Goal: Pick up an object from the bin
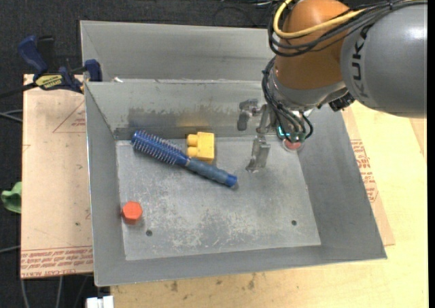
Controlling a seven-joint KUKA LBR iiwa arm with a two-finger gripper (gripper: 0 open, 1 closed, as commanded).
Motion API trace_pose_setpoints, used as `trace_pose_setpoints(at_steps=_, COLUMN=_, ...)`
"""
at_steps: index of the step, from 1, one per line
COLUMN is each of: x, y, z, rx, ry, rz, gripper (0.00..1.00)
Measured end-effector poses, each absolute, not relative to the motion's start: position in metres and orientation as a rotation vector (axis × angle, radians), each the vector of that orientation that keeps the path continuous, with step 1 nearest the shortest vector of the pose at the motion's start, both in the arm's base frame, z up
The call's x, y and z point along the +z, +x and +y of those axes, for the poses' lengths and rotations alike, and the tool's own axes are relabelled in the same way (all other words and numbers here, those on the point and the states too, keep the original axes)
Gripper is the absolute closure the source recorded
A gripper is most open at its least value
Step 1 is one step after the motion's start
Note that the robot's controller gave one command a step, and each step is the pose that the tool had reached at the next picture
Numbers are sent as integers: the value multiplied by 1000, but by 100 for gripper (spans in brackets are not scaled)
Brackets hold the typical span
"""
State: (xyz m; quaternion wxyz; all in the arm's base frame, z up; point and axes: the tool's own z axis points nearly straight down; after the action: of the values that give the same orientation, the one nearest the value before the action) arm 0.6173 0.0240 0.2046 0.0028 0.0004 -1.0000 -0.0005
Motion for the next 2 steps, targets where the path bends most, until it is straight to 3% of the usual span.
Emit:
trace_pose_setpoints(at_steps=1, x=71, y=622, z=48, rx=-2, ry=281, rz=-3136, gripper=0)
trace_pose_setpoints(at_steps=2, x=70, y=600, z=44, rx=-3, ry=246, rz=-3133, gripper=0)
